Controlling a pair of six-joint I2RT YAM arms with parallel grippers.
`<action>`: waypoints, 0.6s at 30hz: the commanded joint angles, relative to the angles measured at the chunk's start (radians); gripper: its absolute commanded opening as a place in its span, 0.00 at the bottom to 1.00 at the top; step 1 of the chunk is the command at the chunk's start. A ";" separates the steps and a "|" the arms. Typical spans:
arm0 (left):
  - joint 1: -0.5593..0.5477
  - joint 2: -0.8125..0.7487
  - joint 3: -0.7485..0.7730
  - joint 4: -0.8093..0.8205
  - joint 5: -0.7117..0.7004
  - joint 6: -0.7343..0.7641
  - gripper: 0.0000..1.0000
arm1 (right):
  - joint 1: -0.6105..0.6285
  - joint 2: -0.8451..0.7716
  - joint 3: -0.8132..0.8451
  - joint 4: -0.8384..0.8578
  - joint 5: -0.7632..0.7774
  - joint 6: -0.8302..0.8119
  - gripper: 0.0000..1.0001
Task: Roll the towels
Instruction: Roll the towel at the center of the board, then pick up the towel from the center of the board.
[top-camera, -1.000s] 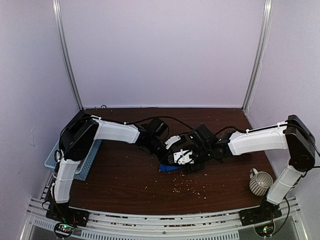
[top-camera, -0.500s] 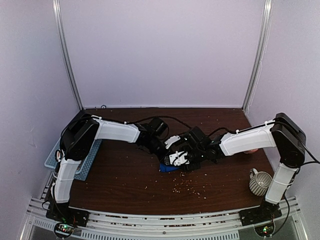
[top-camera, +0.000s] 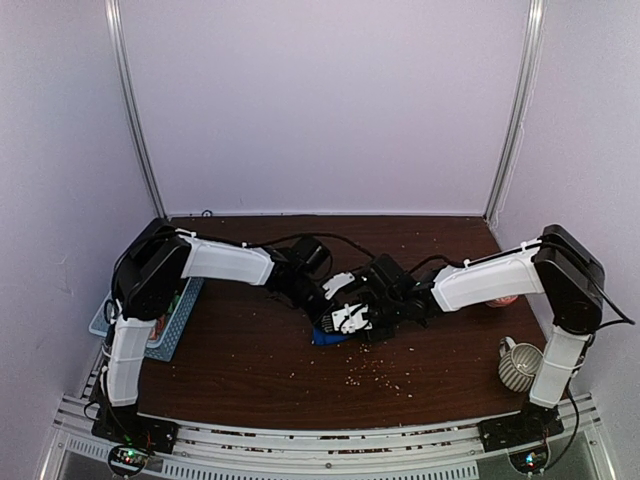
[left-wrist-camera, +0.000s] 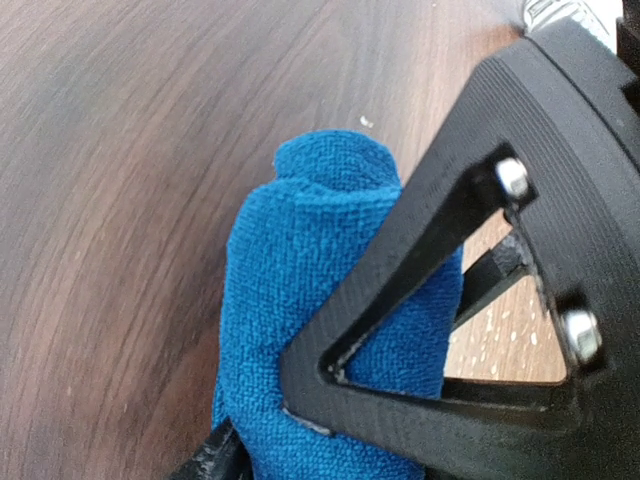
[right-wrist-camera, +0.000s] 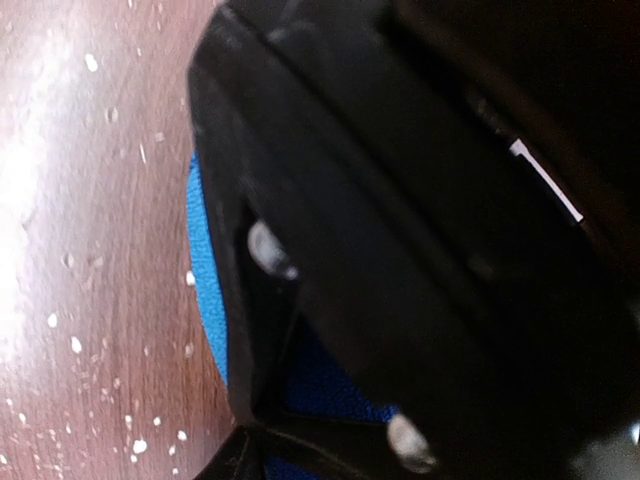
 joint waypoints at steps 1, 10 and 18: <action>-0.007 -0.039 -0.098 -0.152 -0.107 0.005 0.53 | -0.003 0.080 -0.006 -0.132 -0.047 0.041 0.36; -0.007 -0.231 -0.262 -0.077 -0.169 -0.028 0.68 | -0.004 0.119 0.064 -0.246 -0.124 0.060 0.33; 0.002 -0.376 -0.419 0.030 -0.198 -0.053 0.98 | -0.012 0.158 0.137 -0.346 -0.185 0.095 0.32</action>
